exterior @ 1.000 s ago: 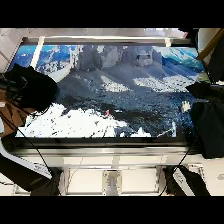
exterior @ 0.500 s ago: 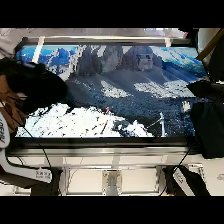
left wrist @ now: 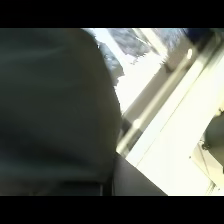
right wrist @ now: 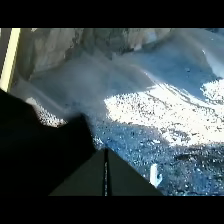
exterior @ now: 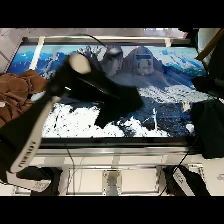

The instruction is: Fold the clothes and pants, and hang the long-sleeved shirts on hangers.

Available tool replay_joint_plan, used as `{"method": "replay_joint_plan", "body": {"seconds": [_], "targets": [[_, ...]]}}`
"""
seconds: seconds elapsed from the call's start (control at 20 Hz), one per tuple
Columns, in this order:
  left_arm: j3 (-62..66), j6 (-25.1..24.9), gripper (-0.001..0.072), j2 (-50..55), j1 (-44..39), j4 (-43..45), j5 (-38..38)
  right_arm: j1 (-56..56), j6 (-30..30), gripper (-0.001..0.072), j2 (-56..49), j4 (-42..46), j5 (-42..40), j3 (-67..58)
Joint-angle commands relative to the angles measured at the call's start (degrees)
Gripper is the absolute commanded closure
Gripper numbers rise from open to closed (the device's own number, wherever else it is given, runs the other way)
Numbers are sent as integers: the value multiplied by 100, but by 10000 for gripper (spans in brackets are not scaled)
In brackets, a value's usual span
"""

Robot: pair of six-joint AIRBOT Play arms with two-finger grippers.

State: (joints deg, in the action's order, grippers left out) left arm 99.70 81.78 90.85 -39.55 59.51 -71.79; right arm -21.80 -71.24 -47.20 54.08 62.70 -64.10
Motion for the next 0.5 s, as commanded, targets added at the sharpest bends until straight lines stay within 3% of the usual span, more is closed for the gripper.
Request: {"method": "replay_joint_plan", "body": {"seconds": [0.0, 0.2, 0.45], "targets": [[0, 811, 699, 597, -1095, 538, 566, 4, -2, 694, 7, -11, 4, -7], [2, 1154, 699, 990, -1126, 474, 1110, 4, -2, 694, 7, -11, 4, -7], [9, 1215, 688, 741, -382, 474, 1117, 4, -2, 694, 7, -9, 2, -7]]}}
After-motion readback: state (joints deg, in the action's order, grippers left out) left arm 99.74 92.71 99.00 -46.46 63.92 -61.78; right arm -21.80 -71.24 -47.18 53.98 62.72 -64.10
